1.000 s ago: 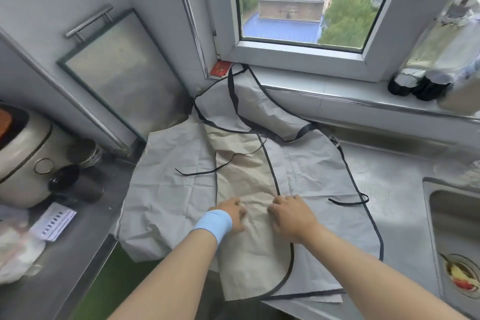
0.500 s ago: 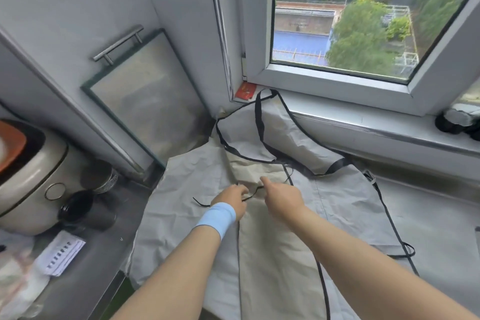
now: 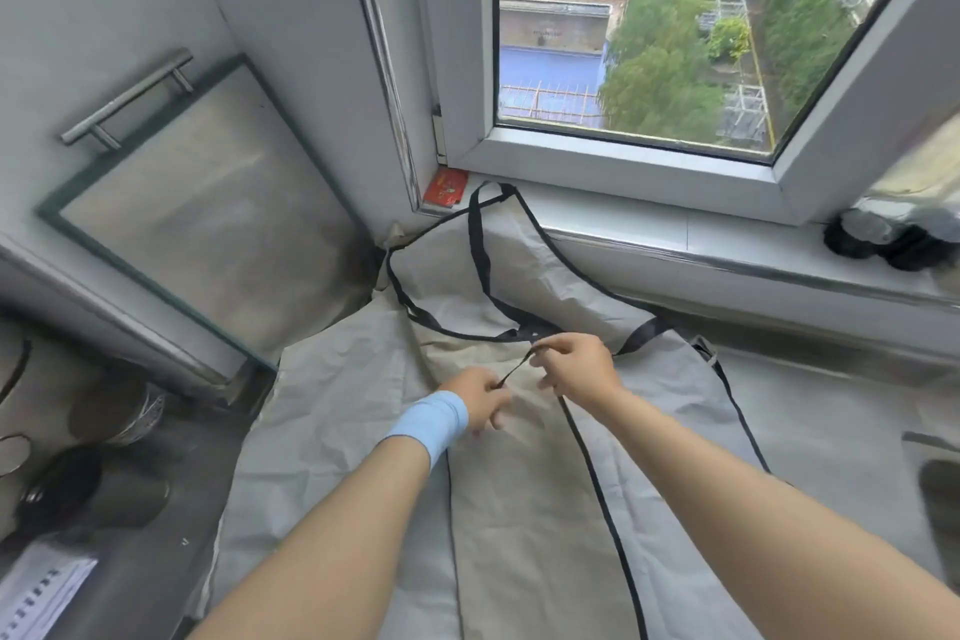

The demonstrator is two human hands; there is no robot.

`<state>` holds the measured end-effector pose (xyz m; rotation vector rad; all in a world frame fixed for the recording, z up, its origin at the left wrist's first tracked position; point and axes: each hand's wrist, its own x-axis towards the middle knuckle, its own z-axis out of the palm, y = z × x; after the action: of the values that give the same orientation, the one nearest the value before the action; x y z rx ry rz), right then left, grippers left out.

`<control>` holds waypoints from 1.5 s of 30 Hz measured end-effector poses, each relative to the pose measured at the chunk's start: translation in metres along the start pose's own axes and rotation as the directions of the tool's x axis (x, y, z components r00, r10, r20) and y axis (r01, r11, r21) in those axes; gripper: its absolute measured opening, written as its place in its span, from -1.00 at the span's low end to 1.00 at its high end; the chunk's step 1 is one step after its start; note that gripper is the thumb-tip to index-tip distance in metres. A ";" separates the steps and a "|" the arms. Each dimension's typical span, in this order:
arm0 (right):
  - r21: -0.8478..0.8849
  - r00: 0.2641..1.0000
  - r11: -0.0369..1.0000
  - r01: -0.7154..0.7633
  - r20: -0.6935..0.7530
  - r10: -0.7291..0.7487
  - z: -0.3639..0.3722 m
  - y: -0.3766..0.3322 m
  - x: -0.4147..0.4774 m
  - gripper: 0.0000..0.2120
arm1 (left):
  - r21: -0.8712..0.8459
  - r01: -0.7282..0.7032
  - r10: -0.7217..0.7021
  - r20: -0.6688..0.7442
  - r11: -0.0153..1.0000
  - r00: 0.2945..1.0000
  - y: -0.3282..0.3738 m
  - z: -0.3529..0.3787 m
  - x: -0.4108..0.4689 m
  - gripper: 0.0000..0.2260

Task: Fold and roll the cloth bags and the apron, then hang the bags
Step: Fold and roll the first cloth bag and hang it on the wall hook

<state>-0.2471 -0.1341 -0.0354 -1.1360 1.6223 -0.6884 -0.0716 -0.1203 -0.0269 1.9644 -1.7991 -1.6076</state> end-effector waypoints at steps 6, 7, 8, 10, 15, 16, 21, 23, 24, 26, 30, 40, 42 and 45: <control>0.467 0.874 0.837 -0.284 0.485 0.025 -0.032 0.002 -0.024 -0.74 | -0.771 0.001 0.029 0.026 0.637 0.999 0.066 0.010 -0.011 -0.85; 0.451 0.876 0.855 -0.256 0.482 0.008 -0.038 0.006 -0.028 -0.75 | -0.715 0.010 0.037 0.049 0.699 0.998 0.072 0.013 -0.012 -0.85; 0.400 0.903 0.891 -0.216 0.429 0.026 -0.046 0.010 -0.031 -0.78 | -0.613 0.017 0.022 0.056 0.790 0.998 0.077 0.015 -0.014 -0.84; 0.237 0.970 0.959 -0.153 0.220 0.101 -0.065 0.022 -0.033 -0.86 | -0.375 0.044 -0.055 -0.019 0.926 0.998 0.081 0.019 -0.013 -0.78; -0.181 0.993 0.976 -0.121 -0.021 0.119 -0.083 0.049 -0.035 -0.87 | 0.152 -0.075 0.094 -0.118 0.985 0.989 0.072 0.044 -0.005 -0.81; -0.321 0.995 0.943 -0.089 0.013 0.098 -0.081 0.051 -0.036 -0.85 | 0.252 -0.073 0.100 -0.094 0.965 0.991 0.070 0.050 -0.005 -0.78; -0.567 0.999 0.822 -0.047 -0.036 0.032 -0.073 0.074 -0.049 -0.27 | 0.676 -0.167 0.093 0.145 0.717 0.985 0.068 0.080 0.009 -0.58; -0.624 0.999 0.781 -0.026 -0.036 0.005 -0.069 0.084 -0.052 -0.26 | 0.753 -0.214 0.098 0.196 0.623 0.976 0.064 0.086 0.018 -0.62; -0.673 1.000 0.739 0.003 -0.011 -0.014 -0.066 0.091 -0.052 -0.35 | 0.772 -0.230 0.106 0.208 0.592 0.972 0.062 0.089 0.021 -0.65; -0.744 0.997 0.664 0.074 0.049 -0.055 -0.064 0.101 -0.052 -0.58 | 0.800 -0.259 0.143 0.216 0.541 0.966 0.059 0.091 0.022 -0.69; -0.630 0.999 0.776 0.039 0.001 -0.049 -0.064 0.107 -0.050 -0.82 | 0.758 -0.275 0.201 0.192 0.591 0.961 0.050 0.084 0.019 -0.78; -0.101 0.805 0.947 -0.305 0.504 0.313 -0.051 0.051 -0.055 -0.68 | 0.515 -0.428 0.479 0.039 0.743 0.877 0.048 0.068 -0.018 -0.75; -0.210 0.907 0.943 -0.260 0.281 0.313 -0.055 0.040 -0.040 -0.73 | 0.444 -0.441 0.510 -0.041 0.780 0.859 0.043 0.063 -0.021 -0.69; -0.326 0.990 0.934 -0.144 -0.057 0.132 -0.052 0.016 -0.020 -0.75 | 0.340 -0.368 0.468 -0.286 0.866 0.836 0.032 0.046 -0.019 -0.70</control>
<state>-0.3006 -0.1142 -0.0236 -1.2354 1.8754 -0.3532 -0.1217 -0.0906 -0.0165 1.6336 -2.1727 -0.8412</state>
